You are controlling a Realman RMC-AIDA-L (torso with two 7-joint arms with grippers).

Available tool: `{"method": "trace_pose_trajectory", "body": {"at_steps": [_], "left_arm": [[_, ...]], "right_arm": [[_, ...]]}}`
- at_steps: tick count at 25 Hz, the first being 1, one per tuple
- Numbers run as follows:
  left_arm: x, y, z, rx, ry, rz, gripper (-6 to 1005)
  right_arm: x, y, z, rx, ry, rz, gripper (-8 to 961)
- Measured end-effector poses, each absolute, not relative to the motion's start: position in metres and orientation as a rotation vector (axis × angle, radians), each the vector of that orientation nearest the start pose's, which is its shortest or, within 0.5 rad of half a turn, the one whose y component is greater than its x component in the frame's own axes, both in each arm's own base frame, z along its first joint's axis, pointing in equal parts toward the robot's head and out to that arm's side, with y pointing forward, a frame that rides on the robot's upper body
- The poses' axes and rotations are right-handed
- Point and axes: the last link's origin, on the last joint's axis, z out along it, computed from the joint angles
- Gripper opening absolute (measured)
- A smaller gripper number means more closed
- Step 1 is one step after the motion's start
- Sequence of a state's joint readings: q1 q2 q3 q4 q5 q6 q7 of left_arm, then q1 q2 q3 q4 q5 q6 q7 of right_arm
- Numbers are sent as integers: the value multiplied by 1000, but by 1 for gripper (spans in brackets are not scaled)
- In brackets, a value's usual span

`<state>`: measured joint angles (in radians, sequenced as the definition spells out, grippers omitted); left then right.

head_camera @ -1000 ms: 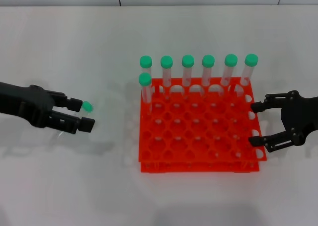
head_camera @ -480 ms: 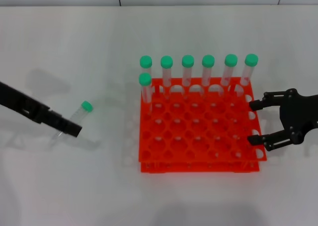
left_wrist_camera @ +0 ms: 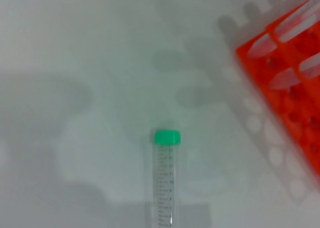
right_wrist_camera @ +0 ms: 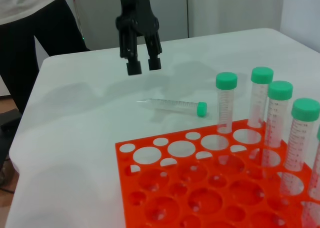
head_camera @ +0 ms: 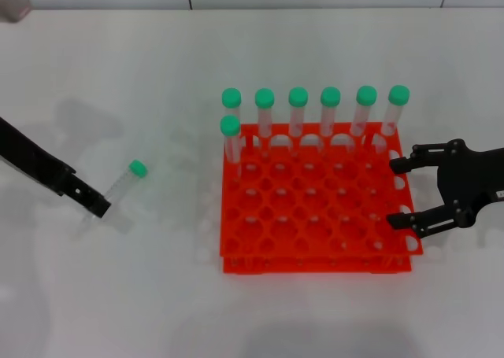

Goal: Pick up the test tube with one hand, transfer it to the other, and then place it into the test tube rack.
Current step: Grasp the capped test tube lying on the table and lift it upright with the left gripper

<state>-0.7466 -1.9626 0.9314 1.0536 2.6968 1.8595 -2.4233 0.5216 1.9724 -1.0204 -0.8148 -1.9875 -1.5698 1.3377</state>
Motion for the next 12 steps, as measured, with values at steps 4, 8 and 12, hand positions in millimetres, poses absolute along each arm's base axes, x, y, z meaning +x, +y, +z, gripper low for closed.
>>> {"method": "trace_pose_trajectory", "body": {"at_steps": [4,8,12], "left_arm": [[-236,357,61,-2527,-1343,705,867],[-237,356,50,-2508,-1306,793,866],[-236,357,43,-2492,-1287,821,865]], "right_arm": [[253,336,18,-2963,199,313,868],[253,336,18,-2963,200,314,868],[252,336,16,-2963,196,318,868]]}}
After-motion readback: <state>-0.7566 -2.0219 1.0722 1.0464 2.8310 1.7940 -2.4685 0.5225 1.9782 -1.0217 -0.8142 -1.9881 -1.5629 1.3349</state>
